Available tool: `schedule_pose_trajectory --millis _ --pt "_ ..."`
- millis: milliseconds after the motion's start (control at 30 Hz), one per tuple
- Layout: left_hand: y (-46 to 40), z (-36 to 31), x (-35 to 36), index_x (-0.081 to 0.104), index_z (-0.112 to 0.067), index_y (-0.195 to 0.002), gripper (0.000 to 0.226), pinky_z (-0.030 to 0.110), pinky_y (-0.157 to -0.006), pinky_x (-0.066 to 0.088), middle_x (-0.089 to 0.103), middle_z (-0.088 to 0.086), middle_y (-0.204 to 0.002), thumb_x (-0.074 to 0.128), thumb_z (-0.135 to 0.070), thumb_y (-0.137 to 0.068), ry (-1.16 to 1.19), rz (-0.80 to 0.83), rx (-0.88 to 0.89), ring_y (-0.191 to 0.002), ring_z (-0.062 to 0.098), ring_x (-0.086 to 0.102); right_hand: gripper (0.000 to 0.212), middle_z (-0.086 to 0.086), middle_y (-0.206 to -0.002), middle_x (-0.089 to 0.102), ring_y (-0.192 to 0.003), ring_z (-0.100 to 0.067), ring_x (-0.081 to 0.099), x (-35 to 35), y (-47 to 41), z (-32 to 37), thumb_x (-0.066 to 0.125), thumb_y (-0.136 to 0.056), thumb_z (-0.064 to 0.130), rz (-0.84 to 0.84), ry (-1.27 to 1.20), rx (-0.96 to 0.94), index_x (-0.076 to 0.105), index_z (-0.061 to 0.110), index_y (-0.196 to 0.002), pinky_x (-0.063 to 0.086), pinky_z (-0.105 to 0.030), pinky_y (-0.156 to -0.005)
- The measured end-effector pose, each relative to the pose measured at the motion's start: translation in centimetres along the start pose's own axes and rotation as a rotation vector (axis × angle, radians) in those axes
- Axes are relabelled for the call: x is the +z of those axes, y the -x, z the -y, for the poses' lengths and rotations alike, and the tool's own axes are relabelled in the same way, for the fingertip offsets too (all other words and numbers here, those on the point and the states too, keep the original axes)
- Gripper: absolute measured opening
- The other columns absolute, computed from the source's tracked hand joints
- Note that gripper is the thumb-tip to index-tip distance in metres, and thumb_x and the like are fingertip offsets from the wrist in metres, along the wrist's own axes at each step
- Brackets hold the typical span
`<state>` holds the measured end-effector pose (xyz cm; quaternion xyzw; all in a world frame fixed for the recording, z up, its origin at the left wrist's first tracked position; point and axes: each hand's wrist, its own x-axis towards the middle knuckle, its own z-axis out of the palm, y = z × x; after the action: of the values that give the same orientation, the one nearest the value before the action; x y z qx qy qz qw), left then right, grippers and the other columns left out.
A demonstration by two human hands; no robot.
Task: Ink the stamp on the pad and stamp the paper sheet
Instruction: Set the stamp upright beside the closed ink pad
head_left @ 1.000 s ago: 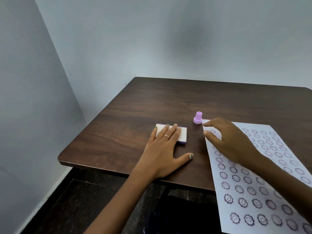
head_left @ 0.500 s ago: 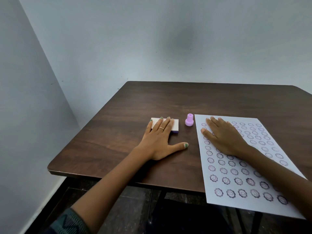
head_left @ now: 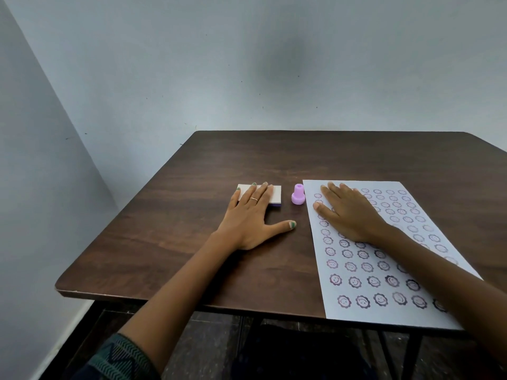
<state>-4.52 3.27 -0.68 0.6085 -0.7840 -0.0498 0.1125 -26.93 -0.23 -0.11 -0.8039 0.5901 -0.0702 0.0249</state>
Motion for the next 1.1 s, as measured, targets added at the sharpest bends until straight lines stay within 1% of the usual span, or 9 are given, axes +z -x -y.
schedule_pose_trajectory --millis 167,267,367,500,567,700,833,967,1100 --pt "0.0 0.1 0.0 0.002 -0.022 -0.150 0.096 0.038 -0.117 -0.010 0.000 -0.004 -0.161 0.029 -0.079 -0.078 -0.001 0.001 -0.002 -0.146 0.011 -0.007 0.062 -0.007 -0.156 0.019 -0.143 -0.025 0.016 -0.3 0.0 -0.1 0.030 -0.093 0.049 -0.016 -0.119 0.019 0.018 0.016 -0.144 0.013 -0.044 -0.116" --pt "0.0 0.1 0.0 0.003 -0.022 -0.150 0.096 0.038 -0.117 -0.010 0.000 -0.004 -0.161 0.030 -0.079 -0.078 0.001 -0.002 0.000 -0.146 0.011 -0.007 0.054 -0.007 -0.148 0.036 -0.136 -0.026 0.032 -0.9 0.3 0.4 0.044 -0.091 0.043 -0.193 -0.276 0.035 0.034 0.017 -0.138 0.024 -0.044 -0.111" --pt "0.0 0.1 0.0 0.003 -0.022 -0.150 0.096 0.039 -0.118 -0.010 0.000 -0.004 -0.161 0.030 -0.079 -0.078 0.002 -0.009 0.003 -0.146 0.011 -0.006 0.046 -0.007 -0.137 0.050 -0.124 -0.024 0.045 -1.3 0.6 1.5 0.054 -0.088 0.036 -0.323 -0.339 -0.006 0.046 0.017 -0.129 0.034 -0.040 -0.104" --pt "0.1 0.1 0.1 0.004 -0.022 -0.150 0.096 0.040 -0.118 -0.009 0.001 -0.004 -0.161 0.030 -0.079 -0.078 0.003 -0.021 0.003 -0.146 0.011 -0.006 0.040 -0.005 -0.124 0.057 -0.112 -0.020 0.052 -1.3 0.6 3.2 0.059 -0.085 0.032 -0.357 -0.444 -0.106 0.050 0.017 -0.121 0.038 -0.028 -0.087" --pt "0.1 0.1 0.1 0.004 -0.022 -0.150 0.096 0.040 -0.118 -0.009 0.002 -0.005 -0.161 0.031 -0.078 -0.078 0.005 -0.025 0.003 -0.146 0.011 -0.006 0.038 -0.004 -0.122 0.058 -0.108 -0.018 0.054 -1.1 0.4 3.8 0.059 -0.085 0.033 -0.371 -0.483 -0.128 0.050 0.017 -0.119 0.038 -0.027 -0.083" --pt "0.1 0.1 0.1 0.004 -0.021 -0.150 0.096 0.040 -0.118 -0.009 0.001 -0.004 -0.161 0.030 -0.078 -0.078 0.003 -0.024 0.004 -0.146 0.011 -0.006 0.040 -0.005 -0.119 0.060 -0.101 -0.018 0.058 -0.7 0.0 4.4 0.062 -0.084 0.029 -0.394 -0.504 -0.133 0.047 0.016 -0.118 0.046 -0.031 -0.082" --pt "0.0 0.1 0.2 0.004 -0.021 -0.150 0.096 0.040 -0.118 -0.009 0.002 -0.004 -0.161 0.030 -0.079 -0.078 0.003 -0.022 0.009 -0.146 0.011 -0.006 0.028 -0.006 -0.103 0.067 -0.089 -0.020 0.063 -0.5 -0.2 4.4 0.065 -0.082 0.024 -0.405 -0.518 -0.142 0.050 0.014 -0.104 0.053 -0.040 -0.077" --pt "-0.1 0.2 0.2 0.004 -0.021 -0.150 0.096 0.040 -0.118 -0.009 0.001 -0.004 -0.161 0.029 -0.079 -0.077 0.005 -0.022 0.008 -0.146 0.011 -0.006 0.019 -0.004 -0.089 0.069 -0.078 -0.018 0.063 -0.4 -0.5 4.4 0.068 -0.078 0.013 -0.426 -0.518 -0.174 0.053 0.014 -0.090 0.054 -0.041 -0.074" --pt "-0.2 0.4 0.2 0.004 -0.022 -0.150 0.097 0.040 -0.118 -0.009 0.002 -0.004 -0.161 0.031 -0.079 -0.077 0.013 -0.012 0.012 -0.146 0.011 -0.006 0.018 -0.005 -0.090 0.070 -0.078 -0.022 0.064 -0.5 -1.4 4.3 0.067 -0.079 0.015 -0.416 -0.474 -0.168 0.052 0.015 -0.088 0.053 -0.041 -0.074"
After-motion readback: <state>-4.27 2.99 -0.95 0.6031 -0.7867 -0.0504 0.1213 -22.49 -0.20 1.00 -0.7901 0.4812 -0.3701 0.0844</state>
